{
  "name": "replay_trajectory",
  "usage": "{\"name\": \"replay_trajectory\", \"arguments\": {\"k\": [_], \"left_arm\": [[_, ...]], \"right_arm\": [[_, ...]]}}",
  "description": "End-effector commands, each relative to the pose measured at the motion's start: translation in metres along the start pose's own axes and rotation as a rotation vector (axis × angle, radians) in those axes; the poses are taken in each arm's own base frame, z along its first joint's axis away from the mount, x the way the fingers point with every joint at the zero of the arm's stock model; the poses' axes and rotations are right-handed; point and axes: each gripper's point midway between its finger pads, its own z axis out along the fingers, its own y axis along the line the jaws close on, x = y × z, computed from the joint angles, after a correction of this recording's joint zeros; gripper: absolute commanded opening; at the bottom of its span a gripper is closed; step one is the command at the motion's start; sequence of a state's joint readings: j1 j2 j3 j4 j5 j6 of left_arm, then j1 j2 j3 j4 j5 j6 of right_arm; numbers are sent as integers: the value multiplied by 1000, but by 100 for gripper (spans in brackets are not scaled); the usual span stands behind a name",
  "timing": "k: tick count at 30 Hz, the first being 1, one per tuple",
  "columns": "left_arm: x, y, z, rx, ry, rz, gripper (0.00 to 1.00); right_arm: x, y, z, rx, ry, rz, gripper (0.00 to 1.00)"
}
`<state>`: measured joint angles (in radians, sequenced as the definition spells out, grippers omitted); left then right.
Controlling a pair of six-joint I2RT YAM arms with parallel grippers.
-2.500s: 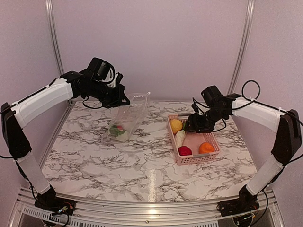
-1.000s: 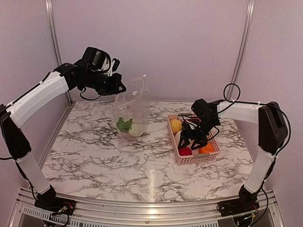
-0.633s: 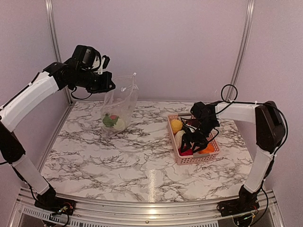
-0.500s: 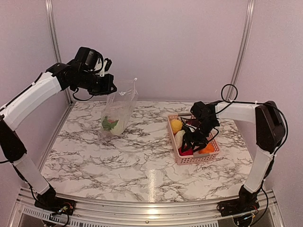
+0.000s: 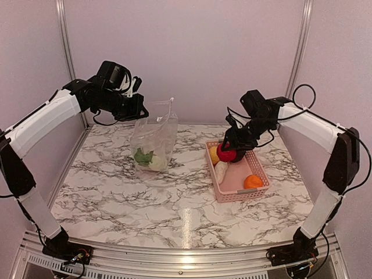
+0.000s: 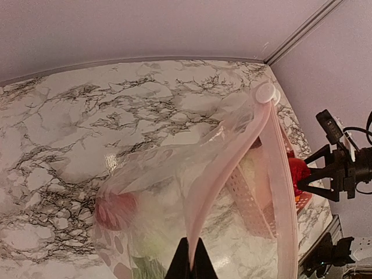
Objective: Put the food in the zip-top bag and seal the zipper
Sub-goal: Pick up the fake fruit from the bin, then place the fake fruit in the zipper food storage bag.
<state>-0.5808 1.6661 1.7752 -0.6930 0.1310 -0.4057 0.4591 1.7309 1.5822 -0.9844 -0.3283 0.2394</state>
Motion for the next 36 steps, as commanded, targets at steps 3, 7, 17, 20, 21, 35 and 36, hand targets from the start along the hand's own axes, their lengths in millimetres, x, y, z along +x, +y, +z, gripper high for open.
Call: {"name": "replay_trajectory", "arguments": {"k": [3, 7, 17, 20, 21, 35, 36], "left_arm": [[5, -3, 13, 29, 21, -21, 0], [5, -4, 17, 41, 25, -30, 0], [3, -13, 27, 91, 32, -67, 0], [3, -14, 31, 102, 36, -77, 0], [4, -15, 31, 107, 38, -81, 0], [7, -21, 41, 144, 60, -106, 0], [7, -21, 41, 146, 59, -106, 0]], "right_arm": [[-58, 55, -64, -69, -251, -91, 52], [-82, 86, -88, -129, -354, -126, 52], [-116, 150, -110, -295, -483, -178, 51], [-123, 164, -112, -333, -504, -185, 51], [-125, 168, -114, -342, -513, -186, 51], [-131, 218, -85, -413, -525, -241, 52], [-132, 218, -83, -408, -524, -240, 52]]}}
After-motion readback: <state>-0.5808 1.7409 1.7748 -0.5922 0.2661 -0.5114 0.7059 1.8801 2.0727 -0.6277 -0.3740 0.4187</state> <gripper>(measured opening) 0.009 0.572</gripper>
